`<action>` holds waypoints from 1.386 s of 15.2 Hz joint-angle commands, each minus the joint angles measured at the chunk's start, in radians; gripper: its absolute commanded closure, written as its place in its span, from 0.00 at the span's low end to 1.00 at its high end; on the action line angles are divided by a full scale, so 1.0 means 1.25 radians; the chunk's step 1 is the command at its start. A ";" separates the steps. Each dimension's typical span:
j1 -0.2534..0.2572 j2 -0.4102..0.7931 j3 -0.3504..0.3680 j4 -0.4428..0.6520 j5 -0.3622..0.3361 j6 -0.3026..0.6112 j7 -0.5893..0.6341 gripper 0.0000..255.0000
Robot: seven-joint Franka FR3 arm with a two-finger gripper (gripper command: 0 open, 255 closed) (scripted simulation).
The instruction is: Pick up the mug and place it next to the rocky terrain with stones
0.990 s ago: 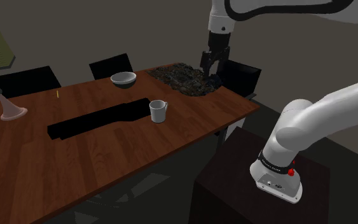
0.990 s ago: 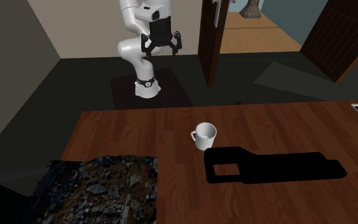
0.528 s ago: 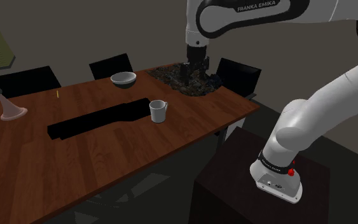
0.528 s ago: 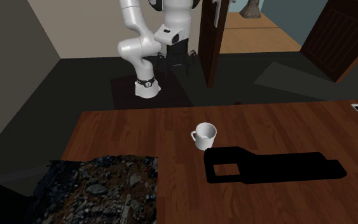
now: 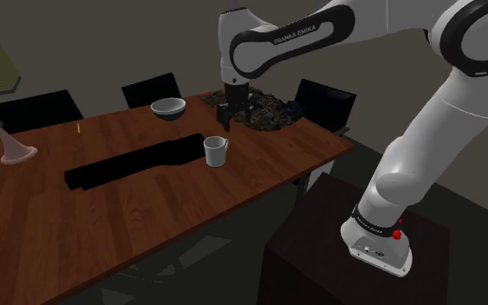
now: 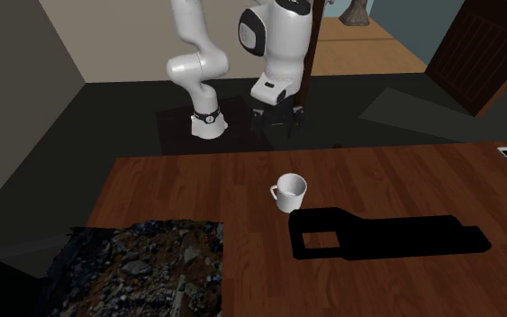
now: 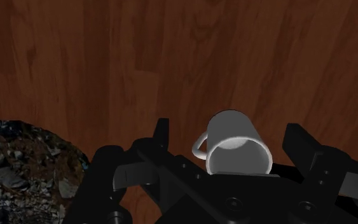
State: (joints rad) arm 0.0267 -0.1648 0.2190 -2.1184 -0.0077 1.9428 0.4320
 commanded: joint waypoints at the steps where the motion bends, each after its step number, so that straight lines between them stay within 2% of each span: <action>1: 0.002 0.064 0.011 0.037 -0.016 0.022 0.027 0.00; 11: 0.044 0.380 0.026 0.282 -0.110 0.060 0.146 0.00; 18: 0.045 0.407 0.021 0.242 -0.120 0.126 0.153 0.00; 21: 0.045 0.409 0.020 0.239 -0.121 0.131 0.154 0.00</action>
State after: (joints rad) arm 0.0823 0.3449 0.2444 -1.8195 -0.1588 2.1041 0.6238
